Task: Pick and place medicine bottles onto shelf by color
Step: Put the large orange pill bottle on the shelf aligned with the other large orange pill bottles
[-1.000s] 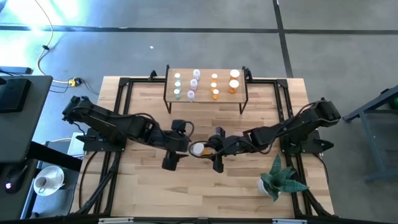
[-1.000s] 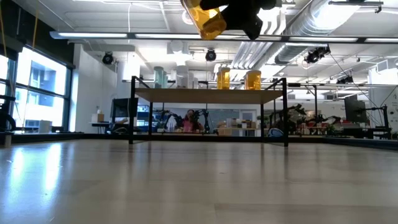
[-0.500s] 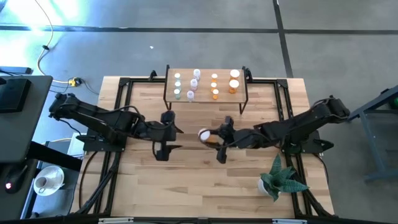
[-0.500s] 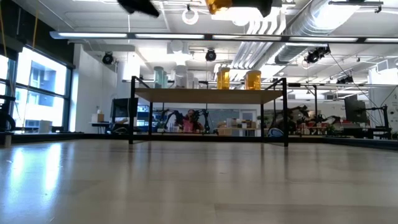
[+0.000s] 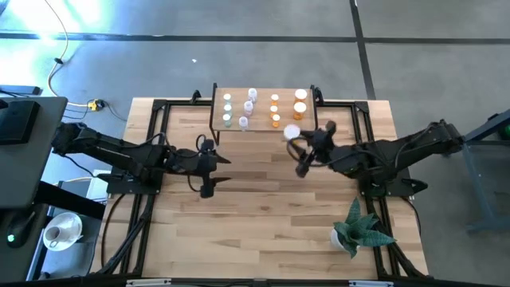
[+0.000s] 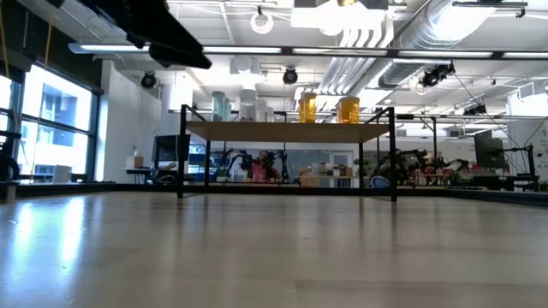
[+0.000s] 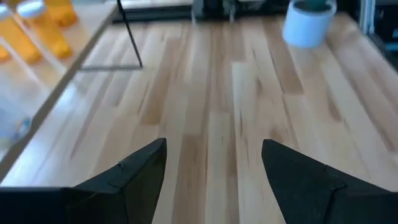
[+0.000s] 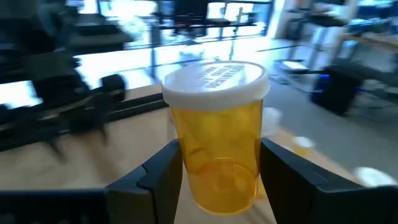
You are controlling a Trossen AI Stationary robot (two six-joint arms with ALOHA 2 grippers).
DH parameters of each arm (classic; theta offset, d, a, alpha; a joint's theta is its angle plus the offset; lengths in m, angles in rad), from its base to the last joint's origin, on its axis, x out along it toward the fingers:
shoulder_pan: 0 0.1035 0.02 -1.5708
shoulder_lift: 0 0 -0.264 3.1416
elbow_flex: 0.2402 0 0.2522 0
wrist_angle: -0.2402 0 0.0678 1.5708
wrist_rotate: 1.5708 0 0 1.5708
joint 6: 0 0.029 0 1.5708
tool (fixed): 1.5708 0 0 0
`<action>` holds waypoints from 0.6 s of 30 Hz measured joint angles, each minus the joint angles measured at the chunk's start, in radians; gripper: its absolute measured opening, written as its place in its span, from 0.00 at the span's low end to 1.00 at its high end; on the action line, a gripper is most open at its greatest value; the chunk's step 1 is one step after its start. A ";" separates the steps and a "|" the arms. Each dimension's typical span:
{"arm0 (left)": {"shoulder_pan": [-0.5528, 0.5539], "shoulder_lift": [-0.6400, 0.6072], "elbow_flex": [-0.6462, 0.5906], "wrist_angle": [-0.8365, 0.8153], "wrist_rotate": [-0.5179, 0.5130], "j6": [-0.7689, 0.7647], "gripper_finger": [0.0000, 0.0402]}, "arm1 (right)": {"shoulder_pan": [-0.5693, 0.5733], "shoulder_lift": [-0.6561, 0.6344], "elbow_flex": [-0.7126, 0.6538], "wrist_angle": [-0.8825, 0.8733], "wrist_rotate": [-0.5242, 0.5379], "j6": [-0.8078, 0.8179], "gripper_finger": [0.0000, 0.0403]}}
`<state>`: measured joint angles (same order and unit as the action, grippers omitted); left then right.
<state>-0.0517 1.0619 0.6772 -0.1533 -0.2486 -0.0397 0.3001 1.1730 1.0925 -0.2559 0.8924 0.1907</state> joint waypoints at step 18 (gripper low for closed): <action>0.181 -0.011 -0.109 0.176 0.141 0.104 0.63 | -0.166 -0.098 -0.505 0.334 0.096 0.297 0.45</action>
<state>0.1291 1.0508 0.5682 0.0227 -0.1078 0.0641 0.1344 1.0747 0.5877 0.0777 0.9888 0.4879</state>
